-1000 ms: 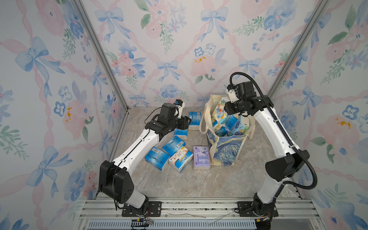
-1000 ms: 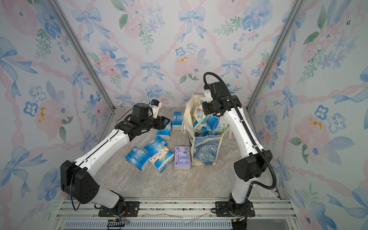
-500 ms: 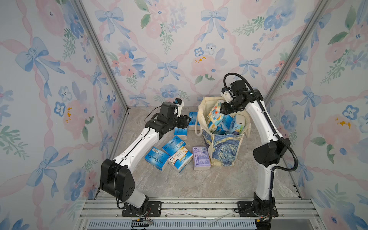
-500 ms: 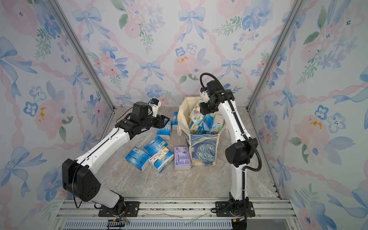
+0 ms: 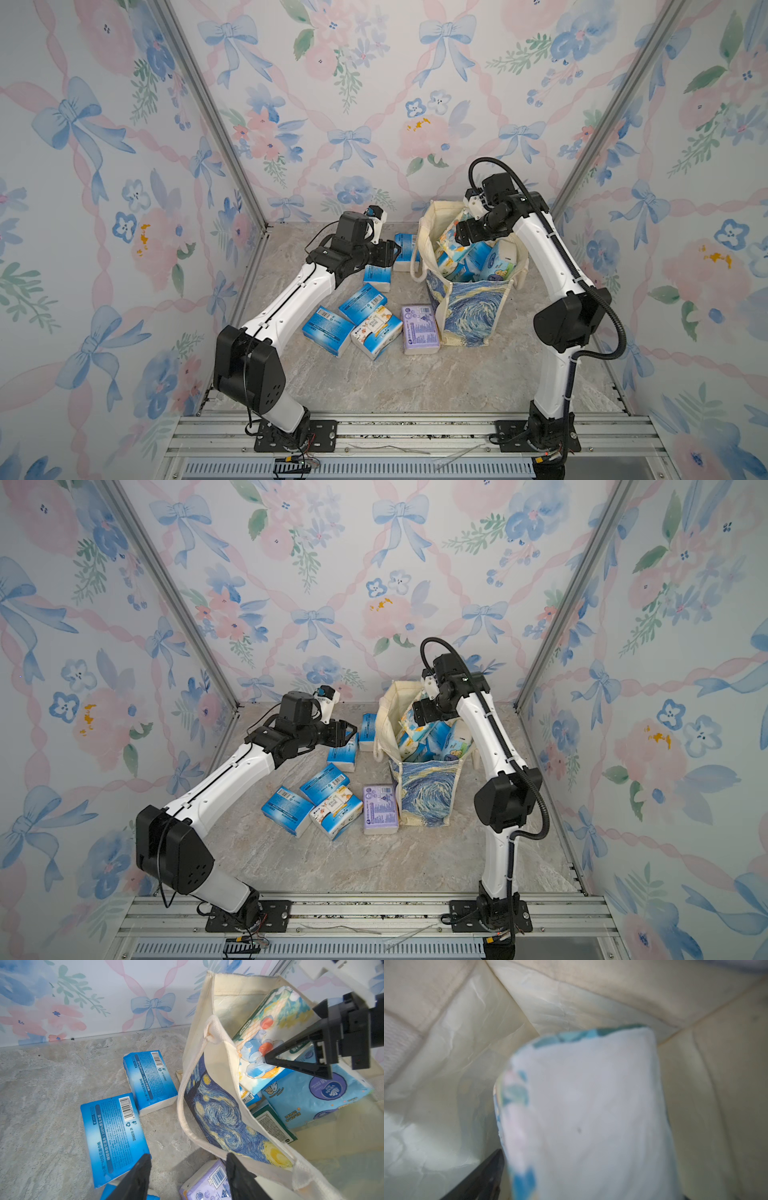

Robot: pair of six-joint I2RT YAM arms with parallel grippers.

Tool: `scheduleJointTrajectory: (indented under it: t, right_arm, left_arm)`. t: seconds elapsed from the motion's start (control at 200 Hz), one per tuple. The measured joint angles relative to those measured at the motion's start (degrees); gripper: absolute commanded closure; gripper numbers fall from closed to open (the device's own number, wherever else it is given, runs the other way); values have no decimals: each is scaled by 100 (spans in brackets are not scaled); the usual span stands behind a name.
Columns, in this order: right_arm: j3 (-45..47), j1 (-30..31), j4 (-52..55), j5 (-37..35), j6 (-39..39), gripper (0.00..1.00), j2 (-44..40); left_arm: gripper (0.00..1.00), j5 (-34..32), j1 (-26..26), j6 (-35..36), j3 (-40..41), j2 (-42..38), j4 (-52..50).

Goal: Put tissues into the canvas bag
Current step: Place the pack of facial tissues in the canvas bag, then adjust the canvas bag at the center of the board.

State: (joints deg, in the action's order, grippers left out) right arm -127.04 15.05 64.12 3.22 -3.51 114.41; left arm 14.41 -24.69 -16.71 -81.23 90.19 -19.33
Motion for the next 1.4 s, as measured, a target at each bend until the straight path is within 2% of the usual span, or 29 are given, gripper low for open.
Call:
scheduleJointTrajectory:
  t: [0.13, 0.25, 0.335, 0.415, 0.515, 0.79, 1.025, 1.3, 1.4]
  right_arm:
    - [564, 0, -505, -52, 55, 2, -857]
    - [1027, -4, -1019, -313, 87, 7, -1746]
    - [1193, -68, -1220, -531, 103, 17, -2175]
    - [1287, -243, -1307, -726, 79, 28, -2374]
    - [1589, -522, -1362, -946, 96, 35, -2426]
    - [2647, -1130, -1342, -640, 234, 37, -2332]
    - [2983, -1246, -1475, -192, 356, 40, -2332]
    - [3150, -1344, -1617, 11, 415, 41, -2341]
    - [3248, -1384, -1709, 66, 439, 43, -2361]
  left_arm:
    - [40, 17, 0, -2, -7, 42, 0]
    - [41, 61, 0, -2, -63, 107, 9]
    - [51, 116, 0, -2, -177, 190, 61]
    - [51, 208, -2, -42, -306, 278, 164]
    - [51, 343, 0, -46, -522, 404, 262]
    - [40, 710, -2, -131, -1178, 957, 407]
    - [40, 1036, -7, -155, -1661, 1574, 448]
    - [37, 1226, -105, -199, -1917, 2052, 442]
    - [43, 1294, -173, -219, -2092, 2188, 444]
